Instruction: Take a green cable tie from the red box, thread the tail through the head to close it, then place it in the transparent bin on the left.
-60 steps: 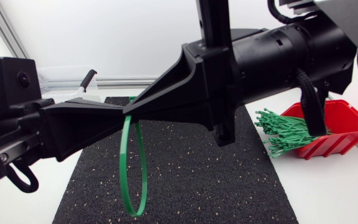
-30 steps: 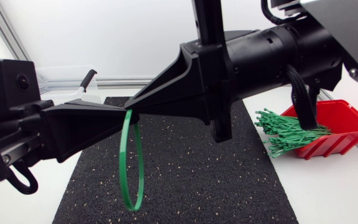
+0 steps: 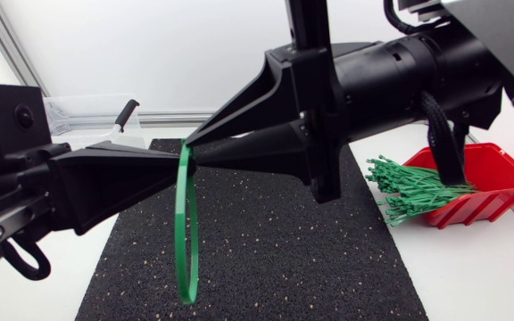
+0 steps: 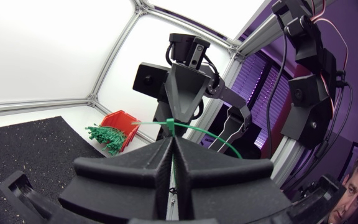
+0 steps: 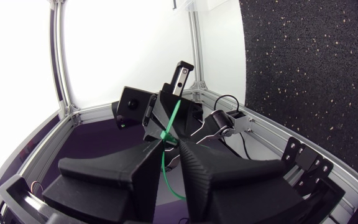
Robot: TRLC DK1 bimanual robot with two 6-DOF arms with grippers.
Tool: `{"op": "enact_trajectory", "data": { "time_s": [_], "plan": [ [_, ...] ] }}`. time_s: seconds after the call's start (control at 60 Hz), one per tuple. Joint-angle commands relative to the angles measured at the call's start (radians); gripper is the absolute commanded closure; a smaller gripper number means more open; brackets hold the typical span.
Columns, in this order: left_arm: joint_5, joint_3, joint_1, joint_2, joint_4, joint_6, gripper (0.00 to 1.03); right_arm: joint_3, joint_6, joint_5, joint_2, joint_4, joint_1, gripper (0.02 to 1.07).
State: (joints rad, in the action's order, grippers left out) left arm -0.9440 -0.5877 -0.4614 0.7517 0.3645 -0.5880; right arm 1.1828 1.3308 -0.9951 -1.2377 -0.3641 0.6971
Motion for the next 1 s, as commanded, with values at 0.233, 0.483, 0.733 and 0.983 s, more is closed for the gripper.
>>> {"op": "enact_trajectory", "data": {
  "time_s": [0.233,0.483,0.733,0.983],
  "plan": [
    [-0.016,0.0,-0.011,-0.026,0.028,0.016,1.0,-0.018,-0.015,0.024,0.023,-0.041,0.013,0.72],
    [-0.01,0.003,-0.013,-0.023,0.024,0.03,1.0,0.008,-0.013,0.023,0.034,-0.047,-0.004,0.72],
    [-0.009,0.003,-0.013,-0.025,0.022,0.034,1.0,0.023,-0.018,0.024,0.06,-0.064,-0.024,0.72],
    [-0.009,0.005,-0.031,-0.025,0.016,0.043,1.0,0.018,-0.021,0.021,0.004,-0.021,-0.047,0.72]
  ]
}}
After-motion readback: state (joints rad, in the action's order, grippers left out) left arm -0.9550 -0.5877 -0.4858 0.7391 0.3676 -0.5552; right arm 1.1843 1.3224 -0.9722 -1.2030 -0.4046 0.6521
